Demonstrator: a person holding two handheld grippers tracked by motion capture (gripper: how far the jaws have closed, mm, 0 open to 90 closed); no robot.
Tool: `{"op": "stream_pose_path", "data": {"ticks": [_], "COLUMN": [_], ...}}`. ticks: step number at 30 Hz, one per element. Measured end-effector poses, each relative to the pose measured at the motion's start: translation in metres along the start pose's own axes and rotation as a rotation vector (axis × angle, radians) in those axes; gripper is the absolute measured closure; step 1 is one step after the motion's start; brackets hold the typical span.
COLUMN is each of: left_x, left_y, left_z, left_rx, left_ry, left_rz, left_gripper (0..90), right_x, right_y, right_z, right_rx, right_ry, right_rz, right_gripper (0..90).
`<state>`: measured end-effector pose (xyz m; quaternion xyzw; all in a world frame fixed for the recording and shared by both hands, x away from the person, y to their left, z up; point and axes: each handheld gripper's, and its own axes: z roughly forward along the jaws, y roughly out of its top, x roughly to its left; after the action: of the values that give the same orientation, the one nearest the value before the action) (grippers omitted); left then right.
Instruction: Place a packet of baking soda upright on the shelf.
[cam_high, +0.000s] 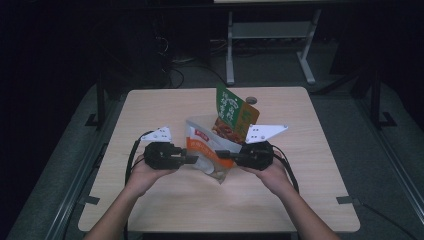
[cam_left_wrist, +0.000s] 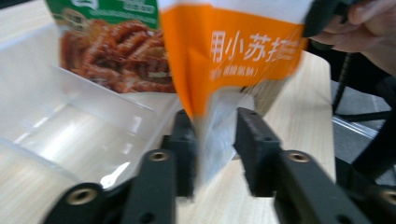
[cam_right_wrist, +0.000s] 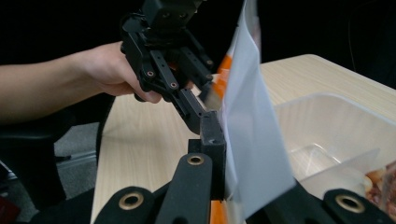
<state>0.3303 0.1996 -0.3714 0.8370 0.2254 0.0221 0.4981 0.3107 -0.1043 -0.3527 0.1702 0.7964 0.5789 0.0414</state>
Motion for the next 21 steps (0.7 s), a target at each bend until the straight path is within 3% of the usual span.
{"op": "stream_pose_path", "data": {"ticks": [6, 10, 11, 21], "left_x": [-0.002, -0.004, -0.003, -0.007], "left_y": [-0.003, -0.018, -0.022, -0.057], "left_z": [-0.013, -0.017, -0.018, -0.009], "left_rx": [0.000, 0.023, 0.042, 0.130], "left_ry": [0.048, 0.077, 0.084, 0.113], "left_rz": [0.009, 0.009, 0.024, 0.004], "left_gripper": [48.3, 41.4, 39.3, 22.8], "right_x": [0.000, 0.000, 0.000, -0.007], "right_y": [0.007, 0.012, 0.013, 0.034], "right_z": [-0.009, -0.014, -0.015, -0.017], "right_rx": [-0.034, -0.065, -0.070, -0.106], "right_ry": [-0.001, 0.000, -0.003, -0.075], "right_rz": [0.004, 0.004, 0.000, -0.011], "right_gripper": [90.0, 90.0, 90.0, 90.0]}}
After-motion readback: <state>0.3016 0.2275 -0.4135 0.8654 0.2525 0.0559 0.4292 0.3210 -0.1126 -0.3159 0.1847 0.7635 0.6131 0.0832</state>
